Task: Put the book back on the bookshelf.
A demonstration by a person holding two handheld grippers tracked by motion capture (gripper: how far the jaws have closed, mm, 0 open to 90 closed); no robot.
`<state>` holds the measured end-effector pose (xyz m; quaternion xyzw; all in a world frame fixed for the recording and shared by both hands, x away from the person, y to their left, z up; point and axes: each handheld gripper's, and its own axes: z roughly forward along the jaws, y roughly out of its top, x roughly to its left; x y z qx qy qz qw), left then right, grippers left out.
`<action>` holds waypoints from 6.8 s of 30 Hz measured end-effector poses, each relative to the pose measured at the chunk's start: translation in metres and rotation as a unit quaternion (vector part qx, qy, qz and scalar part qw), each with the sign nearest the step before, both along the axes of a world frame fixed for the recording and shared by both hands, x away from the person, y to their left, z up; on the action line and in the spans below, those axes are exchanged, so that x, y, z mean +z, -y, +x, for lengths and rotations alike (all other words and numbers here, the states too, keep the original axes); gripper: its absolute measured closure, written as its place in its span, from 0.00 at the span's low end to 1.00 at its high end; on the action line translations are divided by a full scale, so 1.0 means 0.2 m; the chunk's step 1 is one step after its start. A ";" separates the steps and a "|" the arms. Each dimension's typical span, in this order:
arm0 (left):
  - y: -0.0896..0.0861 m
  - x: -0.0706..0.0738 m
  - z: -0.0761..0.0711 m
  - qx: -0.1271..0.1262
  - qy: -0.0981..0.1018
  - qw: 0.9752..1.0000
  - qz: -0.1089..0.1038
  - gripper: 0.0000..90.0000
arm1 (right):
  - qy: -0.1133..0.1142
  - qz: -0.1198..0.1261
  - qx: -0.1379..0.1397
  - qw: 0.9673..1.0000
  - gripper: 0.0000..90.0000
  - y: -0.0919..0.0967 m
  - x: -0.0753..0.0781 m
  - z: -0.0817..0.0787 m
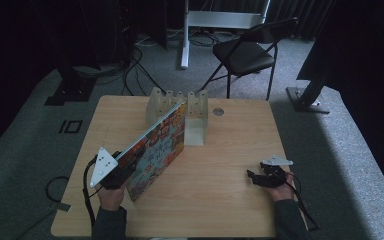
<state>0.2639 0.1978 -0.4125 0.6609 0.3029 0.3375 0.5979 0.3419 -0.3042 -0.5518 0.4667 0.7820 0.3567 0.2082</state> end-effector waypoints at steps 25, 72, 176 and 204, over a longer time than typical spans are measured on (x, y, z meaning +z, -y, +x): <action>-0.01 0.04 -0.01 0.046 0.020 0.999 0.007 0.89 | 0.000 -0.001 0.005 1.000 0.31 0.00 0.00 0.00; 0.04 0.06 0.06 0.136 0.033 0.990 -0.016 0.89 | -0.001 -0.002 0.007 1.000 0.31 0.00 0.00 0.00; 0.24 -0.03 0.40 0.257 0.059 0.964 -0.016 0.88 | -0.002 0.000 0.007 1.000 0.30 0.00 0.00 0.00; 0.25 -0.08 0.41 0.267 0.063 0.961 -0.028 0.88 | -0.002 0.000 0.008 1.000 0.30 0.00 0.00 0.00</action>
